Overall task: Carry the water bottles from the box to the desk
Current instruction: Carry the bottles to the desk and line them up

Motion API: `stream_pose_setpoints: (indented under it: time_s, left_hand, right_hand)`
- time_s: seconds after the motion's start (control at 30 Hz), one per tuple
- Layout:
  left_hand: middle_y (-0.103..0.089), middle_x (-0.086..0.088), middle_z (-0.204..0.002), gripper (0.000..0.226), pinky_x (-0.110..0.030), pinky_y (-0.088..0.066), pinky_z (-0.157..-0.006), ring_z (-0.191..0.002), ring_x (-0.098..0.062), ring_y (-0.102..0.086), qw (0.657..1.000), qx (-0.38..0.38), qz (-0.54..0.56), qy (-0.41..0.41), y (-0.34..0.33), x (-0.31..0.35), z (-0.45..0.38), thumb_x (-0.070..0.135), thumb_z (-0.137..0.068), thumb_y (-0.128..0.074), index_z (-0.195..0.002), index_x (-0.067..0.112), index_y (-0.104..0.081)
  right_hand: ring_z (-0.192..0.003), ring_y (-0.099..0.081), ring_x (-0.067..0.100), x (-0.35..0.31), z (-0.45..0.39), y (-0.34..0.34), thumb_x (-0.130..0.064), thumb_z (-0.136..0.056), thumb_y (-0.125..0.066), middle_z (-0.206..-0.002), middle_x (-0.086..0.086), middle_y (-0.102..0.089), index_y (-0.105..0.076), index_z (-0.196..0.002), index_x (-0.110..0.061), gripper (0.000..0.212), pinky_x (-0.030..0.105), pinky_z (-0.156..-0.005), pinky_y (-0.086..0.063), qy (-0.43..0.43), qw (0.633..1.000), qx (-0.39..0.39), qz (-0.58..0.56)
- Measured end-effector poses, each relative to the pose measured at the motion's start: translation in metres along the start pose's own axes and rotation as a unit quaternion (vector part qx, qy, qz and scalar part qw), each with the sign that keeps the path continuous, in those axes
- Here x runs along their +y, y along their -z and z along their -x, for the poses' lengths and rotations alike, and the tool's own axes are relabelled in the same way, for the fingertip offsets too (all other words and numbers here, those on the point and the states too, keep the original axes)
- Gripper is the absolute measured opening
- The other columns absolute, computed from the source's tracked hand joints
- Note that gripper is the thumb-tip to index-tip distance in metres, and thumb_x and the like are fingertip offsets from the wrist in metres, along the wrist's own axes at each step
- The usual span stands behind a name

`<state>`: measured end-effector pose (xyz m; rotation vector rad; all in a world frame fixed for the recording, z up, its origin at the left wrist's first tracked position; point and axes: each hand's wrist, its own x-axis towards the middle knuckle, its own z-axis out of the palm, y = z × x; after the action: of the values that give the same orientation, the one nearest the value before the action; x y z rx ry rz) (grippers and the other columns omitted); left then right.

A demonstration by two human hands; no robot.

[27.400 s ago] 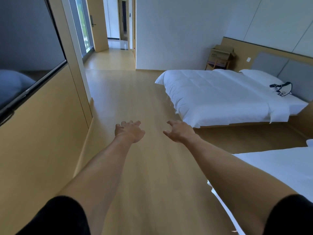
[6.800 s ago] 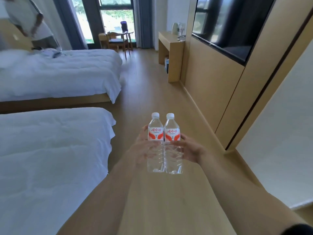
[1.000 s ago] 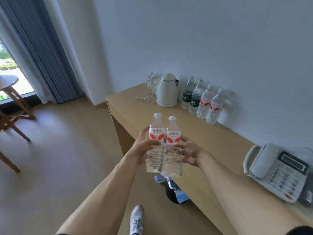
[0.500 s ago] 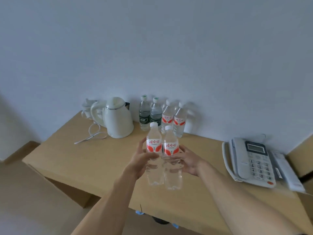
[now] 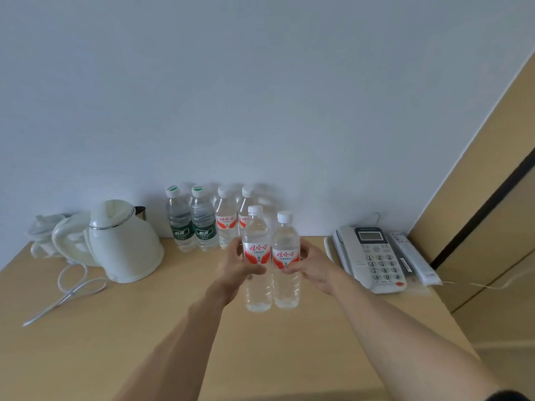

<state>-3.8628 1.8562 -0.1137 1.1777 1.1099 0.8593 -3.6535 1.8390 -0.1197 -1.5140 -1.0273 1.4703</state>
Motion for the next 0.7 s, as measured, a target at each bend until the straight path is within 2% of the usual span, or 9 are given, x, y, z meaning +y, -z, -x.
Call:
stream_pose_setpoints:
  time_s: [0.1,0.23,0.37,0.53,0.63,0.7]
  left_hand:
    - [-0.067,-0.009,-0.113,0.087,-0.044,-0.059,-0.084,-0.102,-0.03,-0.069,0.999,0.009,-0.022,-0.028,-0.008,-0.002,-0.01,-0.006,-0.051,-0.081,-0.128,0.018,-0.049]
    - [-0.071,0.005,-0.1,0.09,-0.023,-0.057,-0.068,-0.092,-0.012,-0.071,0.997,0.007,-0.053,-0.063,-0.015,-0.008,-0.021,-0.017,-0.056,-0.079,-0.128,0.026,-0.047]
    - [-0.073,0.009,-0.1,0.087,-0.018,-0.056,-0.067,-0.091,-0.01,-0.072,0.995,0.013,-0.072,-0.074,-0.017,-0.014,-0.032,-0.015,-0.056,-0.082,-0.124,0.03,-0.051]
    - [-0.07,0.02,-0.099,0.083,-0.01,-0.052,-0.065,-0.088,0.004,-0.067,0.991,0.023,-0.1,-0.083,-0.023,-0.018,-0.041,-0.012,-0.057,-0.085,-0.114,0.039,-0.052]
    - [-0.069,0.014,-0.1,0.083,-0.013,-0.053,-0.064,-0.088,0.003,-0.066,0.989,0.027,-0.113,-0.09,-0.026,-0.023,-0.045,-0.011,-0.058,-0.085,-0.112,0.043,-0.052]
    - [-0.068,0.007,-0.1,0.084,-0.017,-0.053,-0.065,-0.088,0.001,-0.066,0.988,0.031,-0.124,-0.092,-0.029,-0.025,-0.046,-0.009,-0.059,-0.083,-0.11,0.049,-0.05]
  right_hand:
    - [-0.11,-0.066,0.017,-0.002,-0.004,0.006,0.015,-0.064,-0.08,-0.114,0.002,-0.072,-0.06,-0.119,-0.025,0.071,0.032,-0.096,-0.053,0.031,0.999,0.02,0.028]
    - [-0.105,-0.066,0.008,-0.004,-0.007,0.01,0.015,-0.065,-0.076,-0.112,-0.001,-0.07,-0.057,-0.123,-0.023,0.073,0.019,-0.082,-0.051,0.044,0.998,0.021,0.049]
    - [-0.112,-0.062,0.015,-0.004,-0.012,0.016,0.014,-0.067,-0.076,-0.115,0.002,-0.067,-0.054,-0.126,-0.023,0.074,0.028,-0.092,-0.05,0.044,0.996,0.033,0.07]
    - [-0.107,-0.063,0.016,-0.003,-0.017,0.023,0.013,-0.066,-0.076,-0.114,0.004,-0.067,-0.054,-0.126,-0.022,0.073,0.025,-0.084,-0.05,0.044,0.994,0.043,0.095]
    - [-0.101,-0.063,0.012,-0.001,-0.019,0.027,0.011,-0.065,-0.076,-0.109,0.001,-0.067,-0.055,-0.122,-0.025,0.071,0.022,-0.077,-0.049,0.042,0.992,0.048,0.105]
    - [-0.101,-0.063,0.011,0.001,-0.02,0.029,0.009,-0.064,-0.076,-0.107,-0.001,-0.067,-0.055,-0.119,-0.028,0.07,0.023,-0.078,-0.049,0.04,0.991,0.05,0.117]
